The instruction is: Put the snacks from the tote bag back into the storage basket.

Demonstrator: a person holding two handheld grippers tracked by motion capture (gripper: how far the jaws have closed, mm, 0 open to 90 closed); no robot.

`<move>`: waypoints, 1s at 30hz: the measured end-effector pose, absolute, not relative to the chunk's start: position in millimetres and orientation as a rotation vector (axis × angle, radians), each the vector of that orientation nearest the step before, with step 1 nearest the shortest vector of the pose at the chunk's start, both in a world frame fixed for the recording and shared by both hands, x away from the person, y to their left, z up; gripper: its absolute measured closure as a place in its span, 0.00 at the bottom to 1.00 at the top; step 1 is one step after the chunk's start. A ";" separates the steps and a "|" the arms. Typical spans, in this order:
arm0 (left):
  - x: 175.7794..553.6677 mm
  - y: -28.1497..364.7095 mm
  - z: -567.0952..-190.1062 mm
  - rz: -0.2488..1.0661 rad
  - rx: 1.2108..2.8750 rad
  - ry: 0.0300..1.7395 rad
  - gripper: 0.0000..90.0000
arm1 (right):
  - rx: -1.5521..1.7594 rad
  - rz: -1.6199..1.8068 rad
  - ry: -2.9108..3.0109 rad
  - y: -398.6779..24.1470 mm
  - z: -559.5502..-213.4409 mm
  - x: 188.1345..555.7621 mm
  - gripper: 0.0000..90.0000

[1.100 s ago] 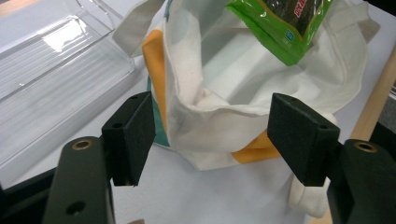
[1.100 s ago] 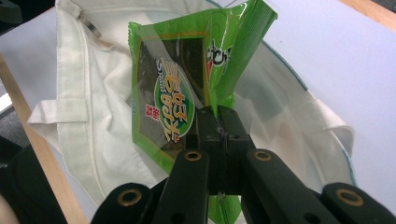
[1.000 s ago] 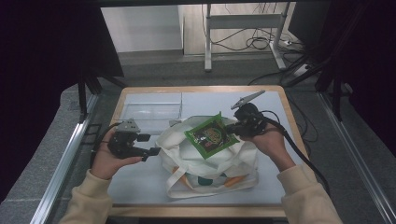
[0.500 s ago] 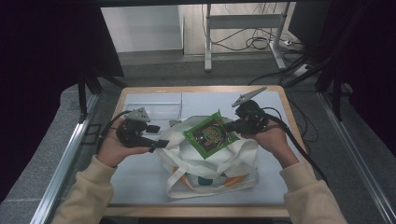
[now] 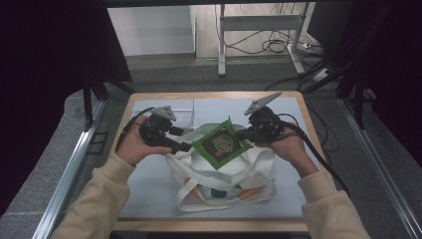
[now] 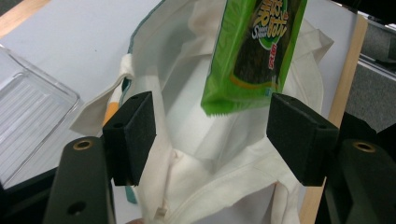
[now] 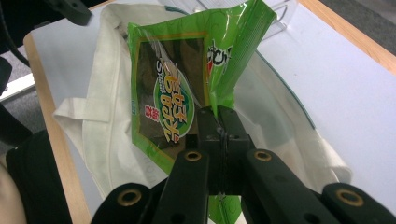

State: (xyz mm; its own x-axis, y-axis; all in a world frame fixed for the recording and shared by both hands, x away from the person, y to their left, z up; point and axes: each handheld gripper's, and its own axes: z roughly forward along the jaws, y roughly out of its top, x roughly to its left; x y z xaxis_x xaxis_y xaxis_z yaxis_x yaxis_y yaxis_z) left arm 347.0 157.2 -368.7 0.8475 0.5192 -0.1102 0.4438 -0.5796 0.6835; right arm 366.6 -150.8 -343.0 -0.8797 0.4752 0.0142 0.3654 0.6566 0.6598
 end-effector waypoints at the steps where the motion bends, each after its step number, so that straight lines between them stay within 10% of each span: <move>1: 348.5 155.4 -369.6 0.128 2.287 0.686 0.37 | 0.677 1.026 2.714 -149.8 -343.3 366.4 0.99; 14: 367.6 127.5 -379.4 0.049 2.360 0.601 0.40 | 0.558 1.065 2.723 -137.1 -347.5 365.3 0.99; 30: 370.3 120.7 -394.2 -0.127 2.399 0.544 0.78 | 0.448 1.076 2.726 -128.3 -351.8 363.6 0.97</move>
